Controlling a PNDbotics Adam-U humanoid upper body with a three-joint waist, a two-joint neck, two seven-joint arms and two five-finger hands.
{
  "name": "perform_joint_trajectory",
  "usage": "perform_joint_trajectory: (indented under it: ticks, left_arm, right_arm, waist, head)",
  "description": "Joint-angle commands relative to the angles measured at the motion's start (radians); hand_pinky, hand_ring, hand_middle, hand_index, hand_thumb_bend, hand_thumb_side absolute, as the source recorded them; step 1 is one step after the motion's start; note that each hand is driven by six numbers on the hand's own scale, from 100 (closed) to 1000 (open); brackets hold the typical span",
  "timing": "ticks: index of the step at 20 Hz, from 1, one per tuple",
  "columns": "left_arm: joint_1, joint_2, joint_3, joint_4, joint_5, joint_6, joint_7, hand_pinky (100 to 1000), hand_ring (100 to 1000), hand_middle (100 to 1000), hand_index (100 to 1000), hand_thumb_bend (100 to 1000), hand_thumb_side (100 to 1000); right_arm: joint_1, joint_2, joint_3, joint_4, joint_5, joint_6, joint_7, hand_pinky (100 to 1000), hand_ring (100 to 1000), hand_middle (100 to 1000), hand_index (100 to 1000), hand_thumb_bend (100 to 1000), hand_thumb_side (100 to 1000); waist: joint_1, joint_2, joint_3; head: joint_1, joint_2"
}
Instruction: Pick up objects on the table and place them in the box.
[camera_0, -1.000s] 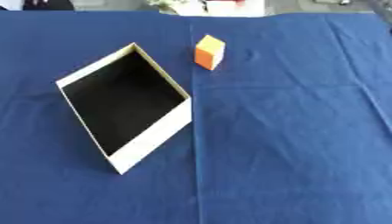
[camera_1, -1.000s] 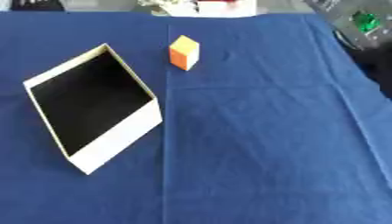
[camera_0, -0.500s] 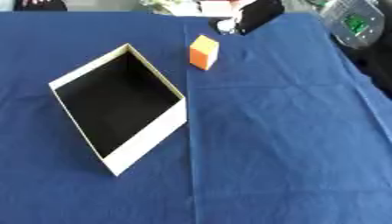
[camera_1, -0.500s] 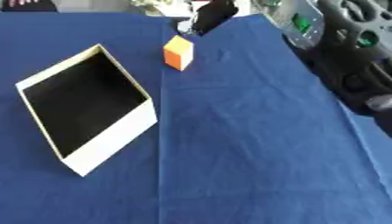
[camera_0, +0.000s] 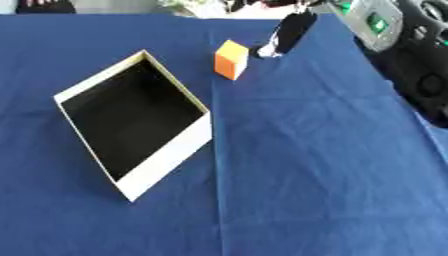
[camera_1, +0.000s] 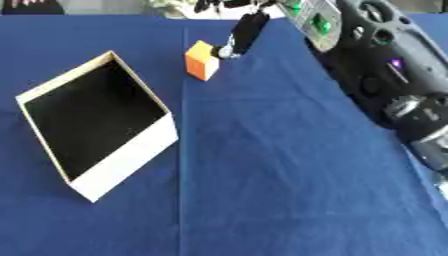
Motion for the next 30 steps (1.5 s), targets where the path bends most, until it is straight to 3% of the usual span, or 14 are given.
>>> perform_joint_trajectory:
  ticks: [1,6,13,19,27,28,29,30]
  left_arm:
    - [-0.009,0.019,0.003,-0.018,0.002,0.0,-0.005,449,457,497,667,100,662]
    - [-0.013,0.02,0.003,-0.018,0.001,0.0,-0.007,448,455,496,666,100,666]
    - [-0.022,0.027,0.001,-0.018,-0.005,-0.001,-0.01,446,451,493,665,100,672]
    - [-0.029,0.028,-0.002,-0.018,-0.01,0.004,-0.016,444,447,491,664,100,682]
    - [-0.032,0.027,-0.004,-0.018,-0.013,0.007,-0.023,444,445,489,662,100,686]
    - [-0.033,0.027,-0.005,-0.018,-0.013,0.007,-0.024,444,444,489,662,100,690]
    - [-0.034,0.027,-0.005,-0.018,-0.013,0.007,-0.025,444,444,488,662,100,687]
    - [-0.034,0.026,-0.005,-0.018,-0.013,0.007,-0.026,444,443,488,661,100,688]
  right_arm:
    - [-0.042,0.006,-0.058,0.062,0.041,-0.047,0.047,939,968,948,1000,261,281]
    - [-0.054,0.017,-0.117,0.123,0.105,-0.125,0.076,941,966,950,1000,293,296]
    - [-0.071,0.013,-0.163,0.161,0.187,-0.189,0.021,943,965,945,1000,305,292]
    - [-0.082,0.008,-0.176,0.158,0.204,-0.197,-0.013,941,963,943,1000,302,291]
    - [-0.086,0.014,-0.191,0.159,0.201,-0.17,-0.028,944,971,947,1000,301,310]
    - [-0.087,0.015,-0.192,0.16,0.205,-0.167,-0.026,945,973,950,1000,248,327]
    - [-0.087,0.016,-0.194,0.16,0.209,-0.164,-0.027,945,973,949,1000,307,317]
    - [-0.087,0.017,-0.197,0.159,0.214,-0.161,-0.03,945,972,948,1000,309,316]
  waist:
    - [0.004,-0.016,0.001]
    - [0.002,-0.002,0.004]
    - [-0.007,0.028,0.016]
    - [-0.02,0.057,0.036]
    - [-0.027,0.073,0.054]
    - [-0.028,0.074,0.056]
    - [-0.028,0.075,0.058]
    - [-0.029,0.077,0.062]
  head:
    - [-0.001,-0.002]
    - [-0.004,-0.009]
    - [-0.017,-0.043]
    - [-0.047,-0.087]
    - [-0.067,-0.109]
    - [-0.069,-0.111]
    - [-0.071,-0.113]
    - [-0.074,-0.114]
